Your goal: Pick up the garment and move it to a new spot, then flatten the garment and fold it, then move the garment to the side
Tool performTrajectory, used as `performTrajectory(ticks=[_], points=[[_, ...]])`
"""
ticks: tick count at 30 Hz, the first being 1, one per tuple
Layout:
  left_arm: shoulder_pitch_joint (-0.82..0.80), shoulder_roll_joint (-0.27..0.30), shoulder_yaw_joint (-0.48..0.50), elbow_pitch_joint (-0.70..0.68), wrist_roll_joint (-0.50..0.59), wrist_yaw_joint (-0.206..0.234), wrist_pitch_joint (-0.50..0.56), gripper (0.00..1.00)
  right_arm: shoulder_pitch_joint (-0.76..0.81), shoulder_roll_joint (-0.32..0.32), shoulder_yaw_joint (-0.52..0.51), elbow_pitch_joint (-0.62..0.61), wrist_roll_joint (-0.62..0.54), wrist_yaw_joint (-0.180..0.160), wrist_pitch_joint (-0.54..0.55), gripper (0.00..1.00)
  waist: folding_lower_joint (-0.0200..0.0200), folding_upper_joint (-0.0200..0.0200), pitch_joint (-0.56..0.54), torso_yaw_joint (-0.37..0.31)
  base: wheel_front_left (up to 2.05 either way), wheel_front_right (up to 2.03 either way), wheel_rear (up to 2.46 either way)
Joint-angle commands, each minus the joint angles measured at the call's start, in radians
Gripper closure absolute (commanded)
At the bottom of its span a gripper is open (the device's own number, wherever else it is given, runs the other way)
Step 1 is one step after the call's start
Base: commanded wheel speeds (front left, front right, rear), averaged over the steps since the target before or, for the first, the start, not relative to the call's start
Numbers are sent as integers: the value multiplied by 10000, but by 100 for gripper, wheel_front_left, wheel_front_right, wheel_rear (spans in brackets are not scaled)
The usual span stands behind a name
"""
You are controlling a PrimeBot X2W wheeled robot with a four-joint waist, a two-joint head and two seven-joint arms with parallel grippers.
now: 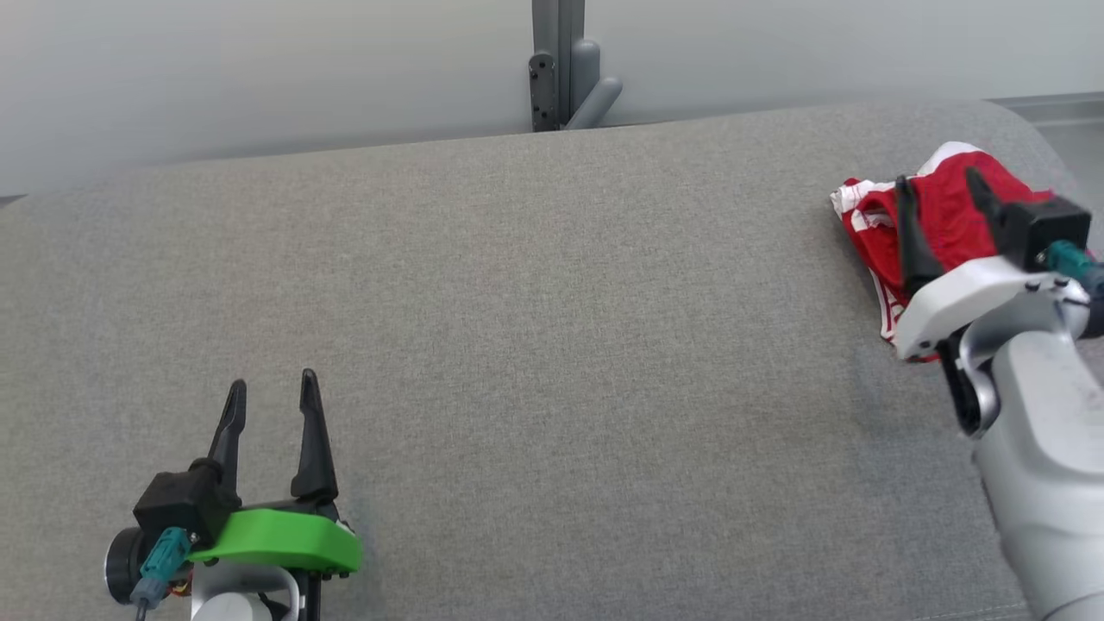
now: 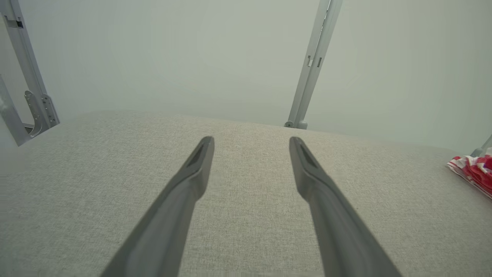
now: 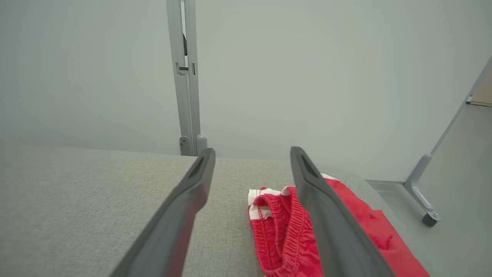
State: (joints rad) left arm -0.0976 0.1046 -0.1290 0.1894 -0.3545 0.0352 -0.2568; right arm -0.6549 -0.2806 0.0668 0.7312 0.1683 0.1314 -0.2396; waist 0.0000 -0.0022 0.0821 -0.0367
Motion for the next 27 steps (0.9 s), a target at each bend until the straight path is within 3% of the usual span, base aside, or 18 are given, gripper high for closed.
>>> performTrajectory(ticks=[1, 7, 13, 18, 22, 27], points=[[165, 77, 64, 38, 137, 26, -53, 0, 353, 206, -58, -191, -56, -16, -69, 0, 0, 22, -304, 29, 0, 0, 0], [570, 155, 206, 196, 181, 87, -87, 0, 1847, 1410, -410, -1601, -297, -16, -189, 0, 0, 22, -540, 141, 0, 0, 0], [764, 134, 261, 338, 172, 107, -81, 0, 3299, 2081, -598, -3087, -547, -16, -221, 0, 0, 22, -657, 263, 0, 0, 0], [824, 41, 266, 375, 204, 106, -87, 0, 4403, 2270, -635, -4038, -568, -16, -191, 0, 0, 22, -737, 332, 0, 0, 0], [858, -61, 226, 317, 299, 18, -90, 0, 5113, 2286, -172, -4628, 268, -16, -140, 0, 0, 22, -733, 328, 0, 0, 0], [923, -146, 167, 319, 395, -7, -91, 0, 5440, 2285, 15, -4893, 479, -16, -92, 0, 0, 22, -721, 311, 0, 0, 0]])
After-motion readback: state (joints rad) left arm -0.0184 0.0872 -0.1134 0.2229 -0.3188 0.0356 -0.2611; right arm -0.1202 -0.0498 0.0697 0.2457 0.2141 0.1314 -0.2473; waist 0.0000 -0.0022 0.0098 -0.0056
